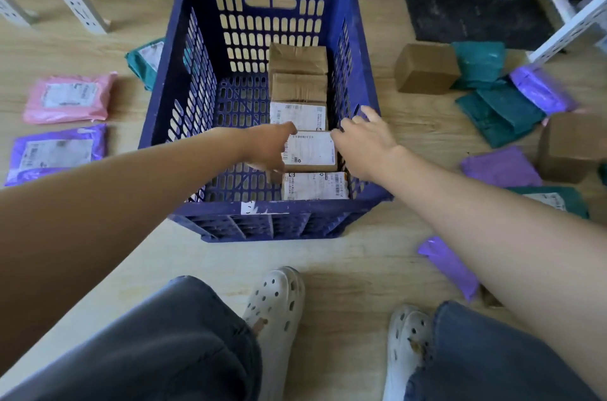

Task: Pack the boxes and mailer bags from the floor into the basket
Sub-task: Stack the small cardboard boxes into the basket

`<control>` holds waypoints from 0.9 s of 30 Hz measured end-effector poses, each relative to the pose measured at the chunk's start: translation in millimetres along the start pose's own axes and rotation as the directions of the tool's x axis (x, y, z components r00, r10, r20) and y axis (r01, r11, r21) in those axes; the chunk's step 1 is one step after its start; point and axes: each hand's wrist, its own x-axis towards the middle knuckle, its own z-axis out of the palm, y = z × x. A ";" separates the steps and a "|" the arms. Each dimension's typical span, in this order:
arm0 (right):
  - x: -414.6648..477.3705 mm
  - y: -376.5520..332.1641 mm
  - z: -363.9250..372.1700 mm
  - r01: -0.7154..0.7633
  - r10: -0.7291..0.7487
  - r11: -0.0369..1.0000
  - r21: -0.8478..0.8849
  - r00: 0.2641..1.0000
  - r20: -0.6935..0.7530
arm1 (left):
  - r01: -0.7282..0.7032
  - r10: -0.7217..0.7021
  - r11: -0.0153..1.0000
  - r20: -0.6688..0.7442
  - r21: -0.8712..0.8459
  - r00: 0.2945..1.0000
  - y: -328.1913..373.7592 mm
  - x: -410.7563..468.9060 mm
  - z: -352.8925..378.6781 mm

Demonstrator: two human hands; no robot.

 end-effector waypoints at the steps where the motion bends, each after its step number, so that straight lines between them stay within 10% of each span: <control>1: -5.6 7.1 -5.3 -0.019 0.021 0.999 0.032 0.999 -0.044 | -0.008 0.008 1.000 -0.029 0.005 1.000 5.3 -4.9 -8.3; 12: -143.2 101.4 -36.6 -0.216 0.236 0.923 0.317 0.971 -0.027 | -0.227 0.255 0.963 -0.219 0.144 0.942 131.8 -40.1 -45.0; 27: -336.4 190.5 105.9 -0.569 0.532 0.722 0.393 0.821 0.208 | -0.509 0.537 0.830 -0.082 0.227 0.840 354.3 -5.5 75.5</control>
